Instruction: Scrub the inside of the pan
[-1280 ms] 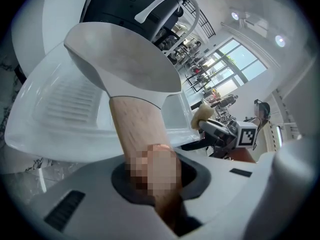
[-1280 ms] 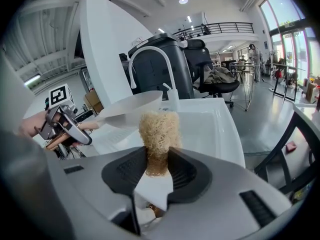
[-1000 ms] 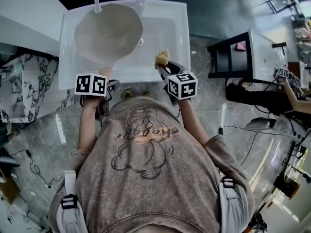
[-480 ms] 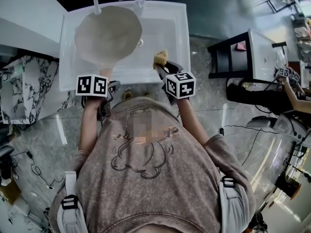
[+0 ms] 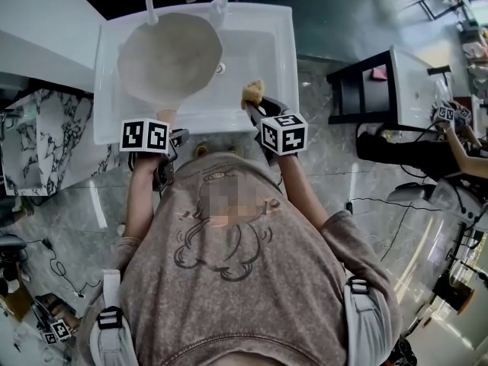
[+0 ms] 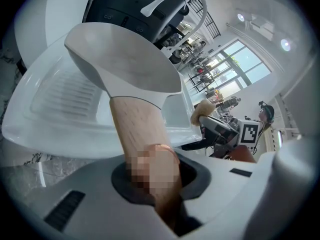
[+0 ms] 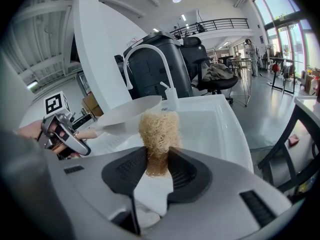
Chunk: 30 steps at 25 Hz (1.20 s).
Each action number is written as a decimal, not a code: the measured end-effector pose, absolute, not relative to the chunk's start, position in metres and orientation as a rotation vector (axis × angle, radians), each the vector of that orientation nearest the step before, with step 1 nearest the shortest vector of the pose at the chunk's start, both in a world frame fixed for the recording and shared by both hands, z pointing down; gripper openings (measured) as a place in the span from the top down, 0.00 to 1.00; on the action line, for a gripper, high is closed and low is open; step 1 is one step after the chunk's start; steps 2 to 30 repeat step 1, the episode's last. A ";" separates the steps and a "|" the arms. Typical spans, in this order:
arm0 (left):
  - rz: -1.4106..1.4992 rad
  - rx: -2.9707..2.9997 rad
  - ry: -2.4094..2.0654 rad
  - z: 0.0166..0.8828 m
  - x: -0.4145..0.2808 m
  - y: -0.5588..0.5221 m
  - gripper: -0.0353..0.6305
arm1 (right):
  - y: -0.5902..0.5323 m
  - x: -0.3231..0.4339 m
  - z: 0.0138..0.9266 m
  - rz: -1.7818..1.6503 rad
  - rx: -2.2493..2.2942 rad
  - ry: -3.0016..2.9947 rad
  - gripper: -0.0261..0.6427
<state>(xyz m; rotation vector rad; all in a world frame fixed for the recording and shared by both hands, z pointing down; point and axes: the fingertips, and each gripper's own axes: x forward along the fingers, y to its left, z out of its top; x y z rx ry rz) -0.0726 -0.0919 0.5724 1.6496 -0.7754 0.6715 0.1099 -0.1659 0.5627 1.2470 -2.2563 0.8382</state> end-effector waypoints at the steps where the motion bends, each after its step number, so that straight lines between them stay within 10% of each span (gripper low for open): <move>1: 0.672 1.648 -0.776 0.573 -0.073 -0.092 0.85 | -0.166 0.110 0.563 0.839 1.247 -2.256 0.75; 30: 0.672 1.648 -0.776 0.573 -0.073 -0.092 0.85 | -0.166 0.110 0.563 0.839 1.247 -2.256 0.75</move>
